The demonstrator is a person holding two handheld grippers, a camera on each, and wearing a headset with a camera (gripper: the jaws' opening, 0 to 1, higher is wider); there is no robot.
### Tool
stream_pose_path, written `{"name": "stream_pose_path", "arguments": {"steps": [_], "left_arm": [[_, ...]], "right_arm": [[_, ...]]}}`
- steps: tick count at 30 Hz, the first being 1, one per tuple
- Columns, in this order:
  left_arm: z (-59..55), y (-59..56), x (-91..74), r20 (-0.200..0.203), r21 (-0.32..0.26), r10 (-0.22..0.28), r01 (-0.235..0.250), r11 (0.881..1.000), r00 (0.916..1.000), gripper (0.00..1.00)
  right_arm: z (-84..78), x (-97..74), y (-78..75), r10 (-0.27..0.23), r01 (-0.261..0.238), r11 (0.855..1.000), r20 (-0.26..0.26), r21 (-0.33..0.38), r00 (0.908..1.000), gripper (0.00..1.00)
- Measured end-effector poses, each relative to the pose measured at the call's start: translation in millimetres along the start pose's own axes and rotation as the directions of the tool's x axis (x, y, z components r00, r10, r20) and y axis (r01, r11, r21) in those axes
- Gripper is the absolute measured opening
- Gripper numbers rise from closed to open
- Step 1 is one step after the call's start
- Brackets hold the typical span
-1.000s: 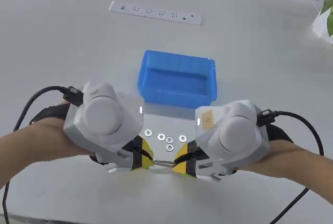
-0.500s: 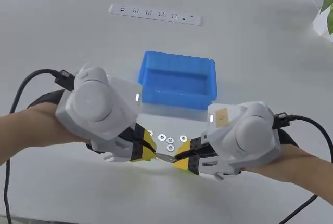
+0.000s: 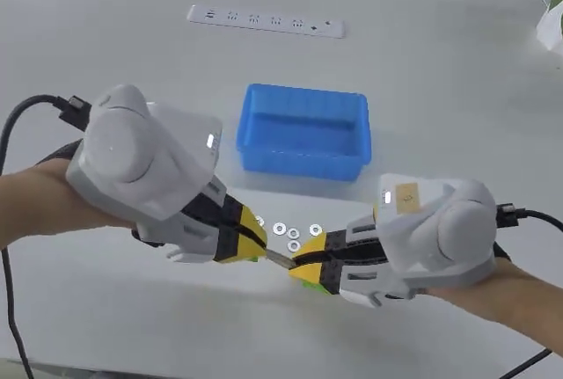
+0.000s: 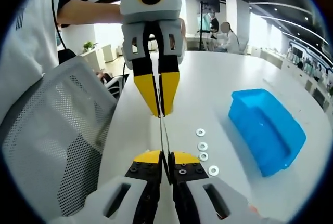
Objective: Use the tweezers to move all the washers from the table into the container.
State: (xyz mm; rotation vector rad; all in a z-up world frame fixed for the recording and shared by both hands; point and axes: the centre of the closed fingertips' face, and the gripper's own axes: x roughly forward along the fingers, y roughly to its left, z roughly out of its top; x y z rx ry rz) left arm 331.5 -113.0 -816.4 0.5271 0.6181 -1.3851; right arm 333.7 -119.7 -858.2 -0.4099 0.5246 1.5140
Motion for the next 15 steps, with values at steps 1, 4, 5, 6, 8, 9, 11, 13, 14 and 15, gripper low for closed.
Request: {"name": "stream_pose_path", "arguments": {"steps": [1,4,5,6,8,9,11,13,14,15], "left_arm": [[0.7,0.0,-0.4,0.003,0.002,0.002,-0.002,1.000,1.0000,0.06],[0.9,-0.2,0.9,0.007,-0.001,0.003,-0.003,1.000,1.0000,0.06],[0.4,-1.0,2.2,0.009,-0.006,0.000,0.000,1.000,1.0000,0.06],[0.0,-1.3,3.1,0.009,-0.010,0.000,0.000,1.000,1.0000,0.06],[0.4,-0.7,3.0,0.014,-0.013,0.005,-0.004,1.000,0.9999,0.06],[0.7,-0.6,3.0,0.017,-0.021,0.007,-0.007,1.000,0.9998,0.06],[0.6,-1.1,3.1,0.017,-0.024,0.003,-0.003,1.000,0.9998,0.06],[-1.3,-0.9,3.1,0.014,-0.034,-0.002,0.002,0.999,0.9999,0.06],[-3.1,0.1,2.7,0.007,-0.035,-0.001,0.001,0.999,1.0000,0.06],[-5.0,0.8,2.2,-0.002,-0.040,-0.001,0.001,0.999,1.0000,0.07]], "right_arm": [[0.8,-0.5,0.2,0.000,0.000,1.000,0.014,0.014,0.9999,0.06],[-0.2,-0.5,0.6,0.004,-0.005,1.000,0.033,0.030,0.9995,0.06],[-1.0,-0.5,1.1,0.009,-0.010,0.999,0.038,0.033,0.9992,0.06],[-1.8,-0.3,1.4,0.013,-0.015,0.999,0.045,0.042,0.9989,0.06],[-1.6,-0.9,0.6,0.011,-0.016,0.998,0.071,0.067,0.9974,0.06],[-1.7,-1.2,0.4,0.010,-0.014,0.998,0.073,0.063,0.9973,0.06],[-0.8,-0.9,1.7,0.014,-0.018,0.998,0.074,0.058,0.9972,0.06],[-0.7,-0.4,2.5,0.018,-0.022,0.998,0.076,0.052,0.9969,0.06],[-0.8,0.2,2.4,0.020,-0.024,0.998,0.077,0.054,0.9968,0.06],[-1.0,0.6,2.5,0.021,-0.025,0.998,0.077,0.054,0.9968,0.06]]}}
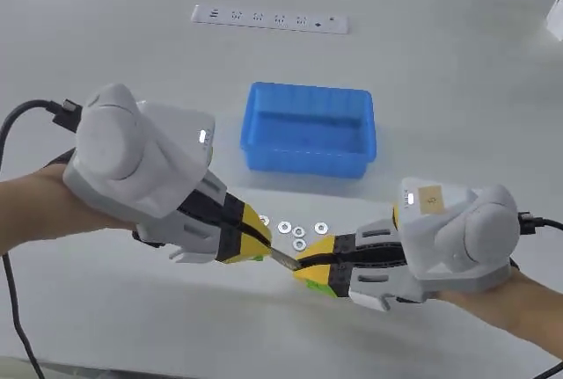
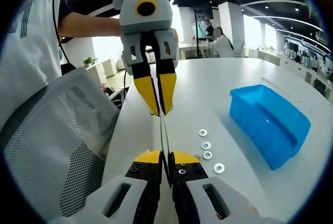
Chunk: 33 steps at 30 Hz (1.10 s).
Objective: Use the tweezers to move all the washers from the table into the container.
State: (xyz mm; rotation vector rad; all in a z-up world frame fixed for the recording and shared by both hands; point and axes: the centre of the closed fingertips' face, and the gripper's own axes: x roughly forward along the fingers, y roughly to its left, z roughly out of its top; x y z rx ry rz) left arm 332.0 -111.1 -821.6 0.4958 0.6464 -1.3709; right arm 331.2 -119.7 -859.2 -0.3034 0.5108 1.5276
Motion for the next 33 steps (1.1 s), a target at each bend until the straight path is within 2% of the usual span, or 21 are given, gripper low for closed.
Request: {"name": "stream_pose_path", "arguments": {"steps": [2,8,11,16,18,24,30,33], "left_arm": [[-2.0,0.7,-1.7,-0.006,-0.003,-0.005,0.005,1.000,1.0000,0.06],[-1.2,-0.6,-8.7,0.017,-0.042,-0.020,0.020,0.999,0.9997,0.06],[4.1,-3.0,-11.8,0.051,-0.058,-0.031,0.034,0.998,0.9982,0.05],[18.2,0.1,-14.9,0.114,-0.051,-0.008,0.014,0.999,0.9934,0.05],[21.2,2.4,-13.9,0.123,-0.032,0.003,0.001,0.999,0.9924,0.05],[25.4,-0.8,-12.1,0.136,-0.001,-0.003,0.003,1.000,0.9908,0.05],[37.6,-3.4,-7.5,0.208,-0.007,0.013,-0.012,1.000,0.9781,0.05],[40.7,-4.8,-5.7,0.227,-0.006,0.018,-0.017,1.000,0.9738,0.05]], "right_arm": [[0.0,0.6,-0.2,0.001,-0.001,1.000,0.002,0.005,1.0000,0.06],[3.1,1.4,1.9,0.004,-0.004,1.000,0.021,0.012,0.9998,0.06],[4.7,1.9,4.0,0.009,-0.010,1.000,0.029,0.013,0.9995,0.06],[9.8,1.2,2.4,-0.006,0.005,1.000,0.053,0.014,0.9986,0.06],[10.7,1.2,-1.0,-0.021,0.021,1.000,0.056,-0.001,0.9982,0.06],[10.0,-0.6,0.7,-0.019,0.020,0.999,0.049,-0.025,0.9986,0.06],[8.5,-6.3,0.1,-0.017,0.018,0.999,0.045,-0.034,0.9989,0.07],[7.8,-7.8,0.3,-0.014,0.016,0.999,0.038,-0.045,0.9992,0.07]]}}
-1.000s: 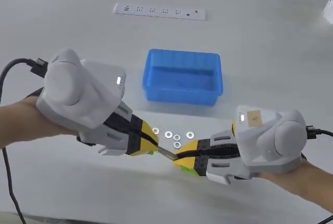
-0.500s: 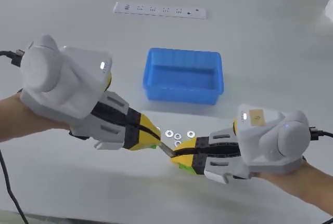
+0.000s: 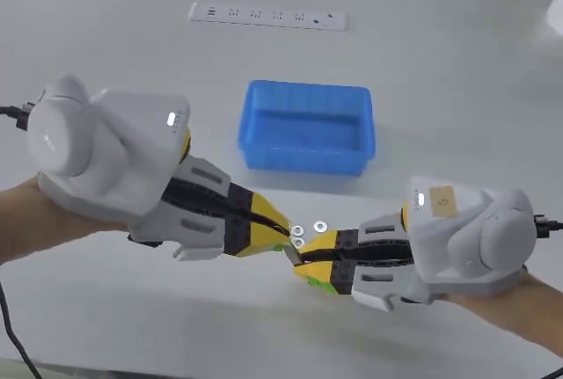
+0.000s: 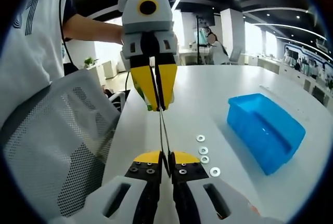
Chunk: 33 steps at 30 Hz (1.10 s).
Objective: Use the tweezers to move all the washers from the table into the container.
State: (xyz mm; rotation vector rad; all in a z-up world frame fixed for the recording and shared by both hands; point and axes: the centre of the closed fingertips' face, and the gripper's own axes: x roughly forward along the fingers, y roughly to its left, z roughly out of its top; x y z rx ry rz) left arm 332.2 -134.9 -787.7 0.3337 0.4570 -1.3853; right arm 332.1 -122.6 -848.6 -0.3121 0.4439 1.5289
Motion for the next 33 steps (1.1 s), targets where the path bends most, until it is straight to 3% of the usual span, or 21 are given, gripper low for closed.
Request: {"name": "stream_pose_path", "arguments": {"steps": [4,14,24,33], "left_arm": [[4.2,-3.7,4.4,0.033,-0.007,0.005,-0.005,1.000,0.9995,0.05],[8.8,-6.3,9.6,0.061,-0.010,0.016,-0.015,1.000,0.9980,0.05],[12.9,-7.9,16.0,0.072,-0.012,0.009,-0.009,1.000,0.9974,0.05],[20.4,-5.8,30.0,0.102,-0.015,0.004,-0.002,1.000,0.9947,0.06]], "right_arm": [[-0.9,-2.3,0.9,0.005,-0.005,1.000,-0.004,-0.007,1.0000,0.07],[-2.5,-5.6,1.6,0.032,-0.032,0.999,-0.022,-0.016,0.9993,0.08],[-4.3,-7.1,4.4,0.081,-0.091,0.991,-0.096,-0.097,0.9921,0.09],[-8.5,-12.1,2.9,0.066,-0.076,0.993,-0.104,-0.086,0.9924,0.07]]}}
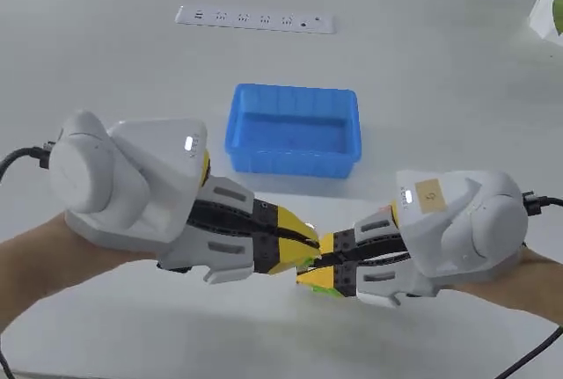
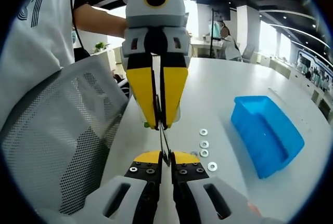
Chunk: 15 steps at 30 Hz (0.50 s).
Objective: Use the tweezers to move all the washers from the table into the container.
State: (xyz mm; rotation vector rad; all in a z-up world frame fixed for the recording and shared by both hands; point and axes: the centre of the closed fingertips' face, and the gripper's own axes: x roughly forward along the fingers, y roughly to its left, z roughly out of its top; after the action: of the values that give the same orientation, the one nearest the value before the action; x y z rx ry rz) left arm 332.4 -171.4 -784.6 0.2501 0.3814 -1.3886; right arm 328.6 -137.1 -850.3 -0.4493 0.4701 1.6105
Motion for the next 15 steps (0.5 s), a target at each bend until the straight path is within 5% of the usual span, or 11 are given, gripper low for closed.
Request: {"name": "stream_pose_path", "arguments": {"steps": [10,15], "left_arm": [[-1.4,1.4,-3.5,0.000,0.017,-0.011,0.011,1.000,0.9999,0.06],[7.6,7.9,-18.0,0.016,0.032,0.007,-0.007,0.999,0.9999,0.05]], "right_arm": [[0.8,0.7,-0.2,-0.008,0.008,1.000,-0.007,-0.003,0.9999,0.07],[15.9,0.0,-7.7,-0.047,0.047,0.999,0.030,-0.013,0.9984,0.07]]}}
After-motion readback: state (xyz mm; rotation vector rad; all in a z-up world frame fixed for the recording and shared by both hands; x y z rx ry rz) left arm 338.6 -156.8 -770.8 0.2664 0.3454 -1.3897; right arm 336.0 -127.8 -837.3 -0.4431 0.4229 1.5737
